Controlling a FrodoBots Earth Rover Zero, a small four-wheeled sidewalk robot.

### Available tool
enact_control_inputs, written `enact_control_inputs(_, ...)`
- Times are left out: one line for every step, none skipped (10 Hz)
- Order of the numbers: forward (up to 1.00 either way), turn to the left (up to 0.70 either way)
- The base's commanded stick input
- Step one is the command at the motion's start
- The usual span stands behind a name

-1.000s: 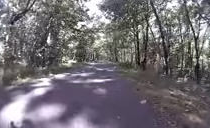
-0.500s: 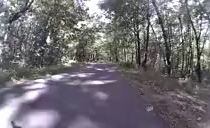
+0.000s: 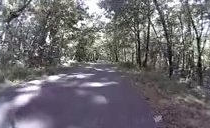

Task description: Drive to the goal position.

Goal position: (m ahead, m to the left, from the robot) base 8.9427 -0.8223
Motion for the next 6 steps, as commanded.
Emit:
enact_control_inputs(0.45, -0.27)
enact_control_inputs(0.45, -0.27)
enact_control_inputs(0.45, 0.0)
enact_control_inputs(0.45, 0.0)
enact_control_inputs(0.45, 0.0)
enact_control_inputs(0.45, 0.0)
